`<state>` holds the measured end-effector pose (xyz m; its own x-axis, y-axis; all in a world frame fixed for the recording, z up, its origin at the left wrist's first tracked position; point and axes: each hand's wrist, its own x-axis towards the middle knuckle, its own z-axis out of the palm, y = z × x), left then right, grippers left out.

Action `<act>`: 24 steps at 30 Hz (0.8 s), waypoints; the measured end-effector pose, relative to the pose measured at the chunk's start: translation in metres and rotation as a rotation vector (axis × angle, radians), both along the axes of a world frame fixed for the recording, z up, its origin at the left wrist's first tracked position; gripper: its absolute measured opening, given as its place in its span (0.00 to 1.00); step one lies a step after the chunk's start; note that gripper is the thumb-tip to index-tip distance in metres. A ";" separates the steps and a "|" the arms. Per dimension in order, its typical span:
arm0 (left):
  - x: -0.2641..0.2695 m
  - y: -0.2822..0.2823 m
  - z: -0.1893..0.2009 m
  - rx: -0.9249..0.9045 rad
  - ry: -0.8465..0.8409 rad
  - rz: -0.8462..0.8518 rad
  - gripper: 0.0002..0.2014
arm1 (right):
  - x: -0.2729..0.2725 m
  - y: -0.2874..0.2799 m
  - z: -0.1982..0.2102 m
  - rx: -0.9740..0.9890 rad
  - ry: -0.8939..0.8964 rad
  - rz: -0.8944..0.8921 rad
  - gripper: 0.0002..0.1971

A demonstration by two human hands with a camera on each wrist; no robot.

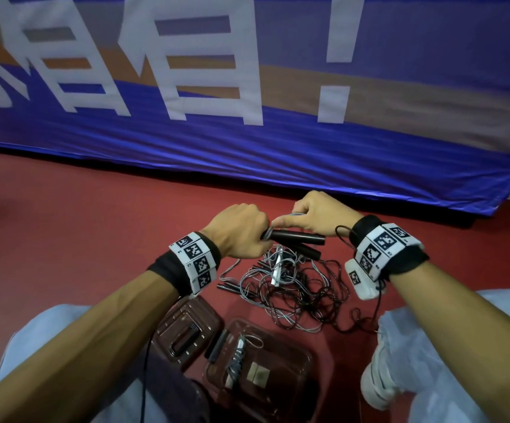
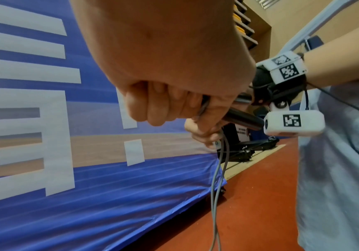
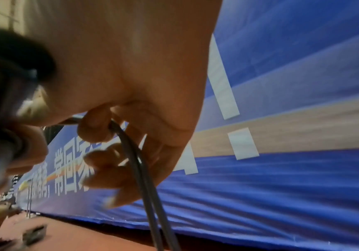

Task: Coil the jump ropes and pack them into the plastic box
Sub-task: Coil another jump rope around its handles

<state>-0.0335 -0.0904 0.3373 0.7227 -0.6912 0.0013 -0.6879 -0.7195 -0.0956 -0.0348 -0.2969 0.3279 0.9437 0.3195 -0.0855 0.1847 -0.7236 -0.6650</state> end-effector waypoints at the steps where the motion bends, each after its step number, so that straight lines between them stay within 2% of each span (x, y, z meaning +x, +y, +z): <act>1: -0.002 0.000 0.002 -0.028 0.005 -0.014 0.19 | 0.000 0.002 -0.001 0.045 0.039 0.030 0.38; 5: -0.001 0.005 0.013 -0.255 0.120 0.032 0.19 | 0.007 0.005 -0.003 0.220 0.122 0.082 0.26; 8: 0.005 0.010 0.026 -0.358 0.166 0.089 0.18 | 0.012 0.009 -0.011 0.383 0.121 0.028 0.23; 11: 0.009 0.014 0.032 -0.415 0.219 0.130 0.14 | 0.011 0.025 -0.022 0.650 0.282 -0.019 0.23; 14: 0.016 0.015 0.035 -0.507 0.248 0.222 0.16 | 0.008 0.049 -0.026 0.724 0.370 -0.085 0.25; 17: 0.025 0.019 0.034 -0.513 0.238 0.322 0.17 | 0.004 0.071 -0.029 0.785 0.338 -0.230 0.26; 19: 0.030 0.021 0.030 -0.492 0.220 0.375 0.15 | 0.001 0.082 -0.031 0.734 0.261 -0.280 0.26; 22: 0.033 0.016 0.022 -0.439 0.173 0.428 0.15 | 0.002 0.085 -0.027 0.411 0.046 -0.259 0.25; 24: 0.033 0.011 0.018 -0.424 0.152 0.452 0.15 | 0.000 0.080 -0.020 0.271 0.000 -0.207 0.22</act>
